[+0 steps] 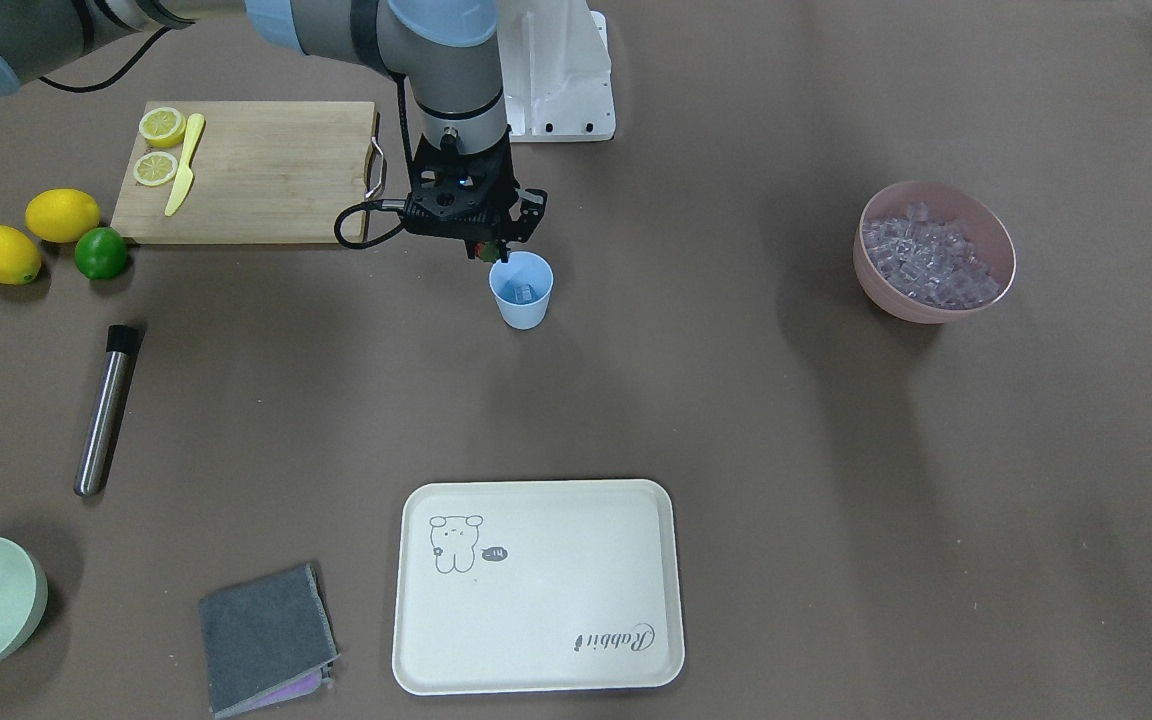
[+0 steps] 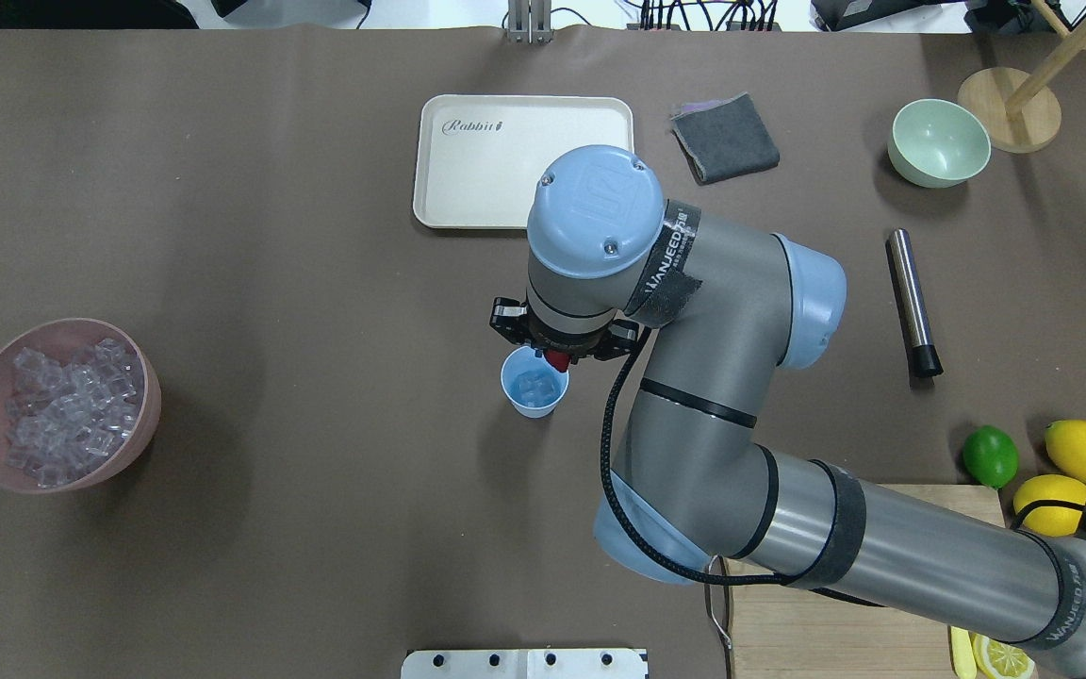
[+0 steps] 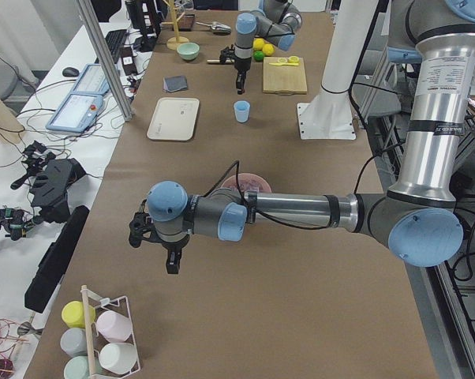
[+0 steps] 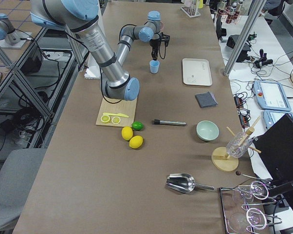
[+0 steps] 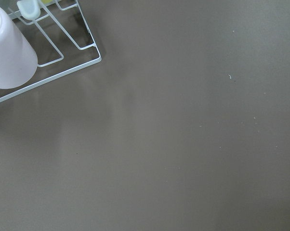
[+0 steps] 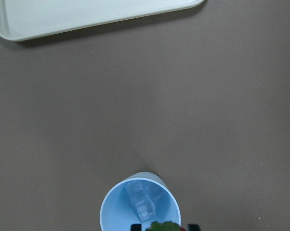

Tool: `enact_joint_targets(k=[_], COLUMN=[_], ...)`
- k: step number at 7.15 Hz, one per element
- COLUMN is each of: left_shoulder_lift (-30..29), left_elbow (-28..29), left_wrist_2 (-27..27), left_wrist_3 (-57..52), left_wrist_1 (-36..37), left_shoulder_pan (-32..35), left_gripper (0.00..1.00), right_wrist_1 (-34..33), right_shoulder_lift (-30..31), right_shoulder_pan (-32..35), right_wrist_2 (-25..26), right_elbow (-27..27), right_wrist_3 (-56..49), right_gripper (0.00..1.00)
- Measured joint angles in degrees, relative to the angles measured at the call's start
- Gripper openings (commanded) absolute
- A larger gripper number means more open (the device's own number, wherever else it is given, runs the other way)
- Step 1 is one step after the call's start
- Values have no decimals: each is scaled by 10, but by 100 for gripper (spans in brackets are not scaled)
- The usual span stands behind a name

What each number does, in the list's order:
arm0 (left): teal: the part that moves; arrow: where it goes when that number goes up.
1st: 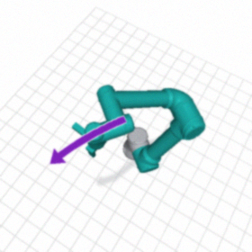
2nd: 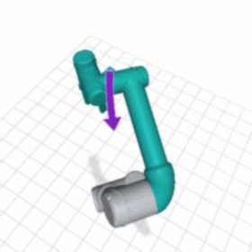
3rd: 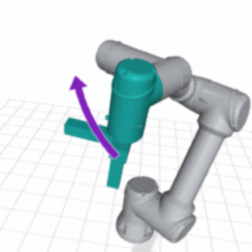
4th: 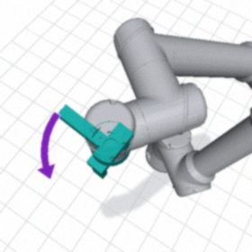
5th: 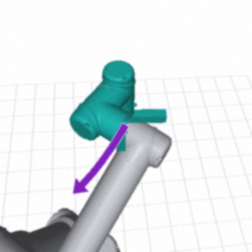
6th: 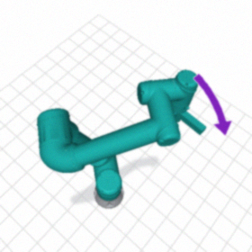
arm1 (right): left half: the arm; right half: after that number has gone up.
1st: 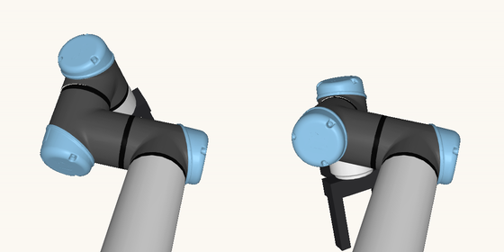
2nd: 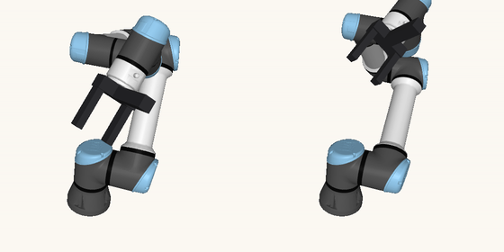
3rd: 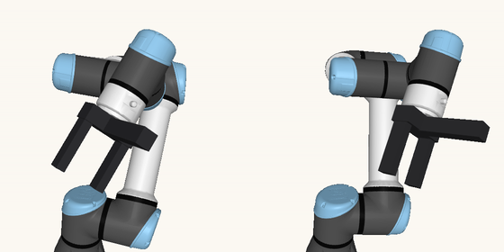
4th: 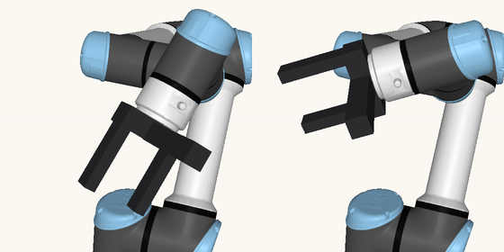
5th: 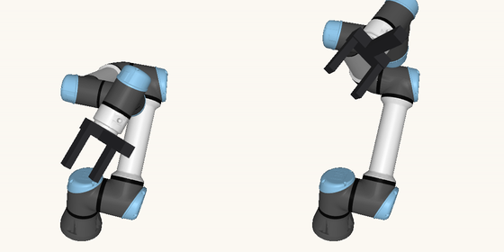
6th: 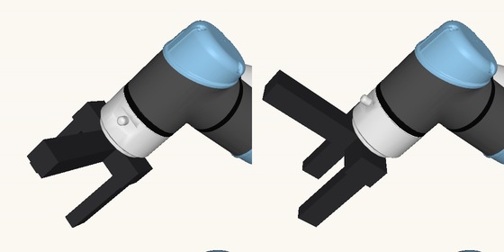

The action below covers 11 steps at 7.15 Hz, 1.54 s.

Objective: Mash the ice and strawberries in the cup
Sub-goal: 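Lower the strawberry into the cup and open the right gripper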

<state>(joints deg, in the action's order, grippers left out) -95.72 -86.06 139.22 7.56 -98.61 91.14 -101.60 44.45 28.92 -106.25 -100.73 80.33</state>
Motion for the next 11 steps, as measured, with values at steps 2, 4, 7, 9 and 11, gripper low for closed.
enact_joint_targets(k=[2,4,7,9,11], left_shoulder_lift=[4,7,9,15,16], left_elbow=[0,0,-1,-3,-4], left_wrist_2=[0,0,0,1,1], left_wrist_3=[0,0,0,0,0], left_wrist_1=[0,0,-1,-4,-5], left_shoulder_pan=[0,0,1,2,2], left_gripper=[98,98,98,98,98], right_wrist_1=[3,14,29,37,41], right_shoulder_lift=[-6,-8,-13,-14,-13], right_shoulder_pan=[-3,-7,-18,-24,-26], right_wrist_2=[4,13,27,33,34], right_elbow=[15,31,47,52,53], right_wrist_3=[0,0,13,20,23], right_gripper=[27,29,34,98,99])
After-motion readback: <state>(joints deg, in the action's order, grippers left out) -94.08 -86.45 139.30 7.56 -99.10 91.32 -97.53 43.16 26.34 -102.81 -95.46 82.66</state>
